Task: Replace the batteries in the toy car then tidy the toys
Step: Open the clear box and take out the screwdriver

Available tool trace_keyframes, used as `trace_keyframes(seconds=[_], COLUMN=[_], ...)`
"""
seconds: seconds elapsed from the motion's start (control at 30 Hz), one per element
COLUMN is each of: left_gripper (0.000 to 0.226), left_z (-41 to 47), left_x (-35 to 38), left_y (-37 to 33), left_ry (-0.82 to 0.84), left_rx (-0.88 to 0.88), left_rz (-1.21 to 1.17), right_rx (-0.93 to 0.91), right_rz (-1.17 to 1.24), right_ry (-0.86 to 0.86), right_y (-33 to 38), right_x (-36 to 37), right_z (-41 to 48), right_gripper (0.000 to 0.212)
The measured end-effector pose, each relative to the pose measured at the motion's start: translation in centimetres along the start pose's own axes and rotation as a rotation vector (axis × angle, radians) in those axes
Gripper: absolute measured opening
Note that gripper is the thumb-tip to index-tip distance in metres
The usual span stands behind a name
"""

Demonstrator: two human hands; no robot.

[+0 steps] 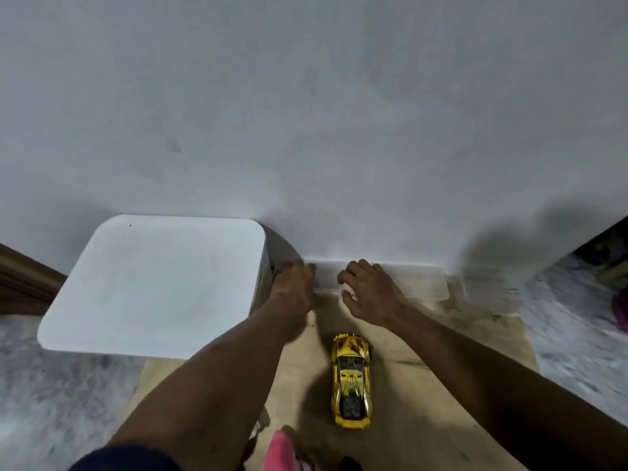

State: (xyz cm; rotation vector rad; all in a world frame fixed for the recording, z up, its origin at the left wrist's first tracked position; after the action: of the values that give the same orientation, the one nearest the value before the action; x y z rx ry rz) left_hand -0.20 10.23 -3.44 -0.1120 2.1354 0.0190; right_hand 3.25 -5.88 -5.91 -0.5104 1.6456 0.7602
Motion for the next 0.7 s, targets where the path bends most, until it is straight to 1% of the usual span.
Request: trace_keyframes(seconds=[0.03, 0.07, 0.1, 0.17, 0.23, 0.27, 0.37, 0.4, 0.57, 0.7], left_gripper=[0.072, 0.068, 0.059, 0.046, 0.042, 0.044, 0.069, 0.072, 0.073, 0.078], left_z=[0.0, 0.0, 0.1, 0.7, 1.0, 1.2, 2.1, 2.3, 2.7, 2.7], left_x=[0.3, 0.5, 0.6, 0.7, 0.7, 0.7, 1.0, 1.1, 1.1, 1.2], left_y=[0.3, 0.5, 0.7, 1.1, 1.2, 1.2, 1.7, 1.7, 1.4, 1.4], left_ry=[-0.010, -0.025, -0.034, -0.028, -0.009, -0.003, 0.074, 0.088, 0.084, 0.069], left_rx=[-0.006, 0.000, 0.016, 0.045, 0.068, 0.066, 0.019, 0.007, -0.042, -0.060], left_rz=[-0.012, -0.057, -0.134, -0.269, -0.288, -0.276, -0.147, -0.091, 0.151, 0.171], right_rx=[0.006, 0.007, 0.006, 0.002, 0.000, 0.000, 0.005, 0.006, 0.029, 0.049], right_rz=[-0.006, -0.017, -0.031, -0.057, -0.084, -0.099, -0.135, -0.144, -0.145, -0.125], right_ry=[0.065, 0.119, 0.163, 0.221, 0.244, 0.250, 0.255, 0.257, 0.292, 0.289], right_y=[0.3, 0.6, 0.9, 1.4, 1.7, 1.9, 2.3, 2.4, 3.0, 3.4], right_x=[0.1, 0.1, 0.3, 0.6, 1.0, 1.2, 1.5, 1.4, 1.1, 1.5], right_z=[0.7, 1.3, 1.9, 2.8, 3.5, 3.7, 4.4, 4.5, 4.9, 4.8], right_gripper=[0.024, 0.027, 0.030, 0.034, 0.035, 0.035, 0.039, 0.040, 0.047, 0.050])
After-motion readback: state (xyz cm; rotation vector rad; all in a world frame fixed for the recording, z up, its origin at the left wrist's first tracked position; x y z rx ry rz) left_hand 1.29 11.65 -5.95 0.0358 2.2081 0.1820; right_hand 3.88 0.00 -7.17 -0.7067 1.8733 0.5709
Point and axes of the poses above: each hand's wrist, its own z-axis towards the middle knuckle, its own x-axis out of the palm, y = z × x, the point moved 3 cm from there along z, towards the middle knuckle, and after that the axes turned 13 degrees about y, right-handed, at the moved point
